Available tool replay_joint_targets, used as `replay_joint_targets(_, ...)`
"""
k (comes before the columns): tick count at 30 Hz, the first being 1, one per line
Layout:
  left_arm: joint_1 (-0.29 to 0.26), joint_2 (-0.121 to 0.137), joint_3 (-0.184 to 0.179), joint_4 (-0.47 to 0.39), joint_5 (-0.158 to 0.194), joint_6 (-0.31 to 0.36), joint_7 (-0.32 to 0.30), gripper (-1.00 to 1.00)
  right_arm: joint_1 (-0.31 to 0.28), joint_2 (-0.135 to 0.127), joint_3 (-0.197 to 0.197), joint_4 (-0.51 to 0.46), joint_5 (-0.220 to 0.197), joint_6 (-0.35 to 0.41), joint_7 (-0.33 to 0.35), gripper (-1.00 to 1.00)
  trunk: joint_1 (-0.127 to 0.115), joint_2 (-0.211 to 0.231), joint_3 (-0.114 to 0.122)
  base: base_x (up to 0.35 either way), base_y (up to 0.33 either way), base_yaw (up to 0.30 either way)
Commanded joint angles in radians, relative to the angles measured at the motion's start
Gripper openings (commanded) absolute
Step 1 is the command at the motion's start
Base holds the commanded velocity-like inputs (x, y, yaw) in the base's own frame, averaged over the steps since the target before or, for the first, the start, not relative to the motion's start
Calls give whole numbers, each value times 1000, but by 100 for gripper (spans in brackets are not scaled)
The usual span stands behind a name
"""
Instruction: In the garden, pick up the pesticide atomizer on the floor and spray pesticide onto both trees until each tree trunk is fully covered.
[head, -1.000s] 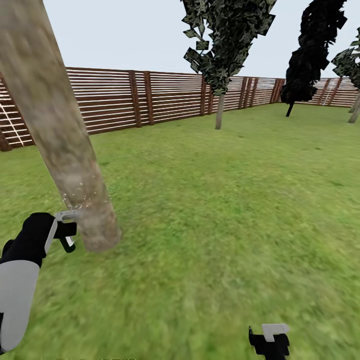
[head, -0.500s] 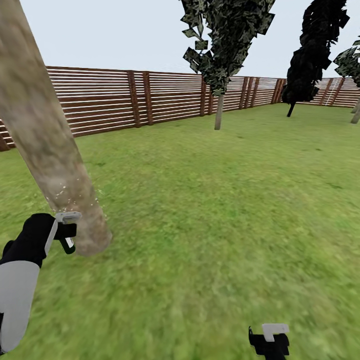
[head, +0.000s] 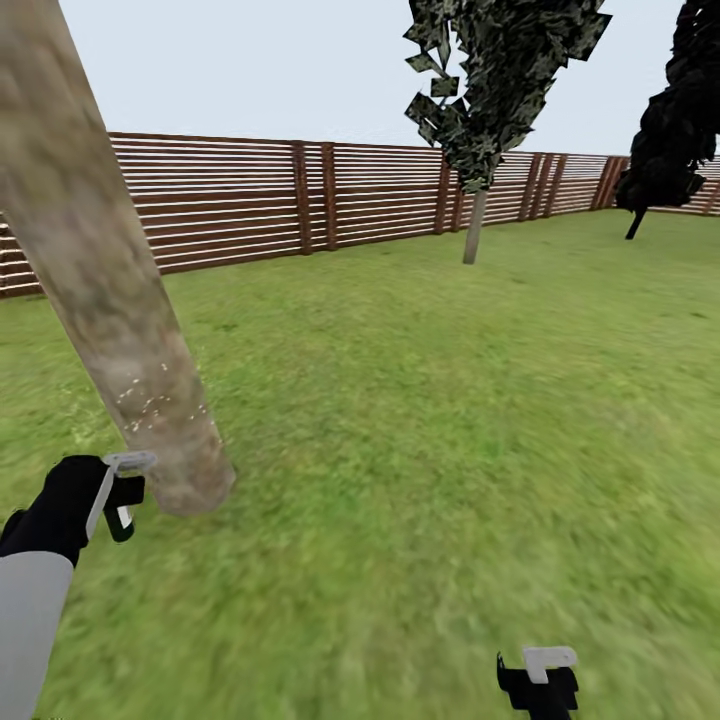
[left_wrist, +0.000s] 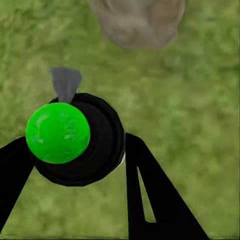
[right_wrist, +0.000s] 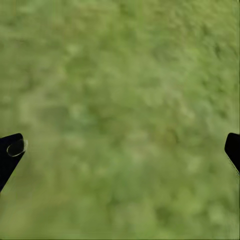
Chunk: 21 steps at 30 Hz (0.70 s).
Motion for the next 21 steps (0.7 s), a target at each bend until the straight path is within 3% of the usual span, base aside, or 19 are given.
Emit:
replay_joint_targets(1,7,-1,1,0,0,-1,0,-100,0,0,0,0,0,0,0,100,0,0,0,244,-171,112)
replay_joint_targets(9,14,-4,5,60,14,-12,-11,-100,0,-4,0,0,-1,0,-1,100,0,0,0,244,-168,9)
replay_joint_targets(14,14,-5,5,70,12,-14,-6,-100,0,-1,1,0,0,0,0,100,0,0,0,43,-20,142)
replay_joint_targets(15,14,-16,5,72,11,-14,-9,-100,0,0,1,0,1,0,-1,100,0,0,0,3,-1,262)
replay_joint_targets(16,15,-30,6,85,10,-31,-8,-100,0,0,1,1,1,0,-1,100,0,0,0,1,0,271)
replay_joint_targets(18,18,-37,6,118,11,-108,-3,-100,0,0,1,1,1,0,-2,100,0,0,0,0,0,273)
replay_joint_targets(21,21,-39,6,131,24,-161,-3,-100,0,2,1,1,1,0,-2,100,0,0,0,123,-76,215)
